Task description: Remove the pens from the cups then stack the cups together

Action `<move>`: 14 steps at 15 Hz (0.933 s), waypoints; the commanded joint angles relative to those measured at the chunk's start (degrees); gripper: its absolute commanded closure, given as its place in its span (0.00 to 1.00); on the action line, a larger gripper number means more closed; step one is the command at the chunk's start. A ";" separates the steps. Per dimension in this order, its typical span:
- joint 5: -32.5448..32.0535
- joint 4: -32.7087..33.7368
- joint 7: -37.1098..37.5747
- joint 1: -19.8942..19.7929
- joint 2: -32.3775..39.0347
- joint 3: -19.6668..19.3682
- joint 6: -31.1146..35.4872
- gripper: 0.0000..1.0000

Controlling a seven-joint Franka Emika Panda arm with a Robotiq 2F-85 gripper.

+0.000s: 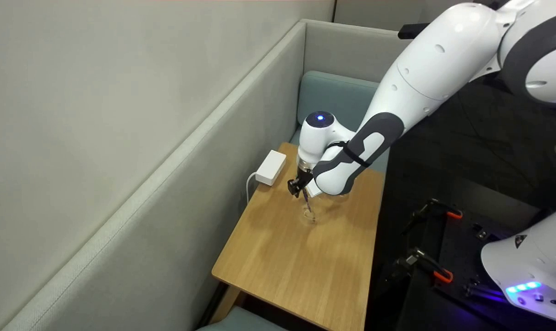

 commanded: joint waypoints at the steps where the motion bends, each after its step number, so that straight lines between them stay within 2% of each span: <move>1: 1.97 0.73 -1.14 1.67 0.60 -1.38 0.99 0.58; 6: 2.53 -0.04 -0.21 3.20 0.03 -2.71 1.25 0.95; 7: 2.55 -0.45 0.12 3.74 -0.29 -3.11 1.54 0.99; 8: 2.50 -1.07 0.29 4.32 -0.81 -3.50 1.86 1.00; 9: 2.42 -1.87 0.61 5.17 -1.54 -4.11 2.20 0.96; 14: 2.21 -6.11 1.23 9.38 -5.74 -6.86 4.64 0.96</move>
